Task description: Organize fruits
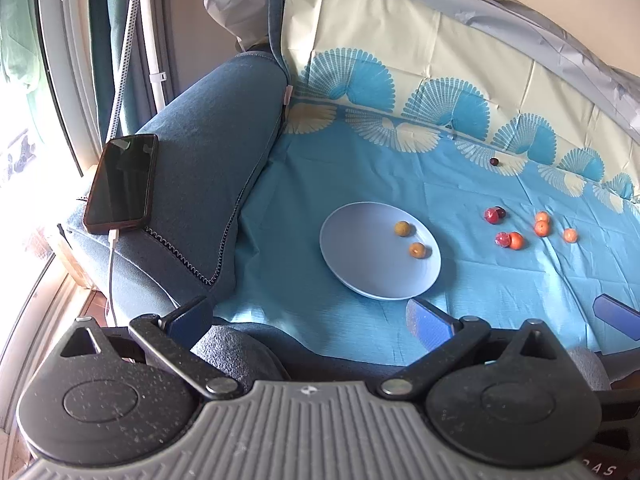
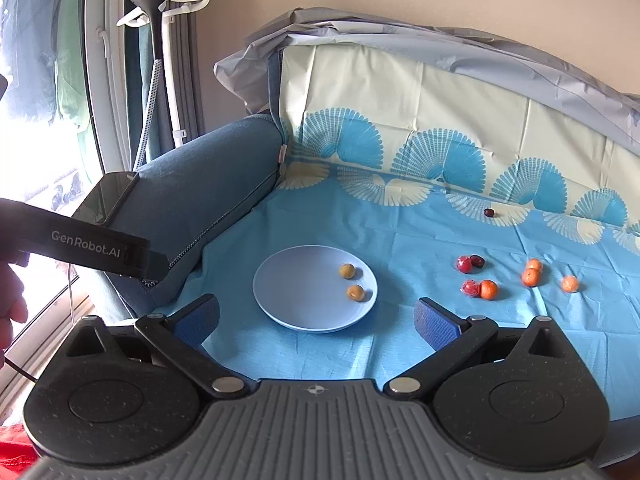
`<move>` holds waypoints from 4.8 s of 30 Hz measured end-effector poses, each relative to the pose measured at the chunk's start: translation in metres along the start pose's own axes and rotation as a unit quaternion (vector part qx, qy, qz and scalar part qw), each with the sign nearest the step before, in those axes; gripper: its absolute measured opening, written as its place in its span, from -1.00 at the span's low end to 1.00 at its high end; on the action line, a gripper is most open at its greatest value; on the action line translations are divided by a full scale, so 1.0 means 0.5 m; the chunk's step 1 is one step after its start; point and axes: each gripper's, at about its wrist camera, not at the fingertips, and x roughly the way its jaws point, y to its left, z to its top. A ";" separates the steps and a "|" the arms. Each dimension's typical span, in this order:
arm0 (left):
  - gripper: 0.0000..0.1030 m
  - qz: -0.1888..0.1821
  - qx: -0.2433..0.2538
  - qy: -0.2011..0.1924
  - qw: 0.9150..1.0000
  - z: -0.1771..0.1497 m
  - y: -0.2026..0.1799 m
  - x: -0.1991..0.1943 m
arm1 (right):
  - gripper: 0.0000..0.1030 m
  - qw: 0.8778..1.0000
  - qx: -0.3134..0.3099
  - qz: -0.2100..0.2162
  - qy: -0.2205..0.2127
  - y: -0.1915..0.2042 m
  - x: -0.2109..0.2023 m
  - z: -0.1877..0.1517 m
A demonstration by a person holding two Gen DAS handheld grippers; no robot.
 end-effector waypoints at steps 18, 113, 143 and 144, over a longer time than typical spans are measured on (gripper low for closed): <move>0.99 0.007 0.027 0.018 0.999 0.029 -0.039 0.049 | 0.99 0.999 0.046 -0.011 0.014 -0.059 0.036 -0.010; -0.31 -0.056 0.058 0.100 0.992 0.035 -0.079 0.026 | -0.18 1.000 0.001 0.022 -0.005 -0.069 -0.005 -0.021; -0.31 -0.070 0.042 0.084 0.993 0.029 -0.050 0.029 | -0.18 0.997 -0.057 0.035 0.027 0.001 0.014 -0.016; -0.31 -0.069 0.041 0.085 0.993 0.031 -0.049 0.033 | -0.18 0.997 -0.057 0.036 0.029 0.001 0.018 -0.016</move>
